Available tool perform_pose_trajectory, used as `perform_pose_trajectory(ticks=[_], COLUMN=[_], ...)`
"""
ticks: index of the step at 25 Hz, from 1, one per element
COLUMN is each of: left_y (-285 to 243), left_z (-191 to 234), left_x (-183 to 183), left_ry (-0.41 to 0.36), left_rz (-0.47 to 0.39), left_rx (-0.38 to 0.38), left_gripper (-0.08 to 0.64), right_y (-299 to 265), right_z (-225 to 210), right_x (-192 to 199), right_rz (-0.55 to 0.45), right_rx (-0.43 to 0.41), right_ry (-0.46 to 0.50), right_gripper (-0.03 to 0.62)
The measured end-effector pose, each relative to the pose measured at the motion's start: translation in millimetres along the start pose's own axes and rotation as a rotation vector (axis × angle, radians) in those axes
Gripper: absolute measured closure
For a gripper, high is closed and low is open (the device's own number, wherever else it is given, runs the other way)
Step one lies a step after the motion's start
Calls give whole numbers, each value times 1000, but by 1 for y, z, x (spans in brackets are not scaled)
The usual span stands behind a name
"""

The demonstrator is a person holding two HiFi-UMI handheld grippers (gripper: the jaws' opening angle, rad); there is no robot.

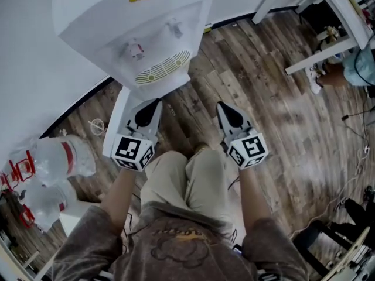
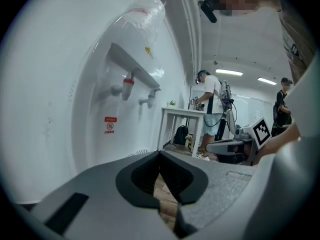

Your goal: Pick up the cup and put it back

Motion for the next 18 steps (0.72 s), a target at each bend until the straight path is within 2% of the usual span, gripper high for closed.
perform_pose_trajectory(ticks=[5,10,15,18], left_y=[-11,-17,-12,-6], left_z=[19,34,41,40], left_x=[48,94,113,117], left_ry=[-22,-11,-20,-14], left_rz=[-27,-32,-35,-40], left_rx=[2,12,9,18], left_gripper=[557,557,557,557], right_y=[-6,-15,-15,-11], right_z=[-20,-17,-4,-5], right_x=[53,92,109,112], right_rz=[-25,-44,-54,-65], right_rx=[20,25,12,34], right_ry=[17,28,31,8], right_gripper=[589,589,589,589])
Point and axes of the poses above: the fingertips, and each gripper's own axes: y backward along the fingers, z to its left, x out of its underside, the point moved 4 cm from there along y, backward along the fingers, and after that the axes turned 6 degrees about y, right-handed, at the moved point
